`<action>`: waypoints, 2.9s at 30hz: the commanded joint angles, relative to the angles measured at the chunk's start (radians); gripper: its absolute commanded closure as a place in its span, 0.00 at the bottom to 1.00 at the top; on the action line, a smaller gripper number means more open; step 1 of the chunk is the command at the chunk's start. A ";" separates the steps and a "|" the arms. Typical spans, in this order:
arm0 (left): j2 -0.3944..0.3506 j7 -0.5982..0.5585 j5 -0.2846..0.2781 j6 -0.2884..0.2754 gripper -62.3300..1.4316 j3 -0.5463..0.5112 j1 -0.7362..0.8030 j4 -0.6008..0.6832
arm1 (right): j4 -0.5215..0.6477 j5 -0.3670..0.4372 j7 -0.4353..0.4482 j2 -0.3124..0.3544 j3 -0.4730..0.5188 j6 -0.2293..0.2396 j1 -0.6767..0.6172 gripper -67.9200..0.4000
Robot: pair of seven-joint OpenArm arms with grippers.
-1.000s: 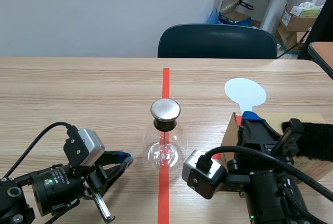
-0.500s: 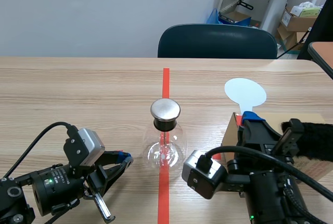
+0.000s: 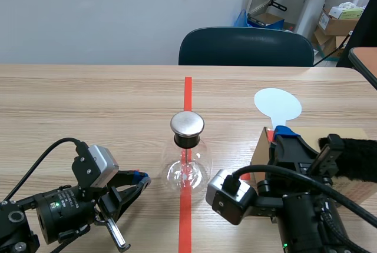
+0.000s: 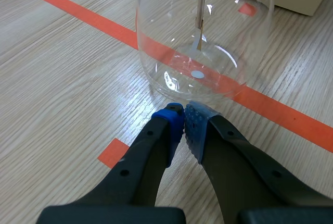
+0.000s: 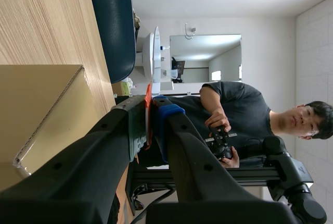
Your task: Do the electroscope experiment
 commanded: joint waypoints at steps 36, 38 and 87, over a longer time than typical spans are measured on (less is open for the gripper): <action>0.005 -0.010 -0.010 -0.003 0.89 0.001 -0.003 0.016 | 0.016 0.000 0.380 0.002 0.007 -0.011 0.011 0.97; 0.005 -0.010 -0.010 -0.003 0.89 0.001 -0.003 0.016 | 0.016 0.000 0.413 0.002 0.007 -0.011 0.011 0.97; 0.005 -0.010 -0.010 -0.003 0.89 0.001 -0.003 0.016 | 0.016 0.000 0.513 0.002 0.007 -0.011 0.011 0.97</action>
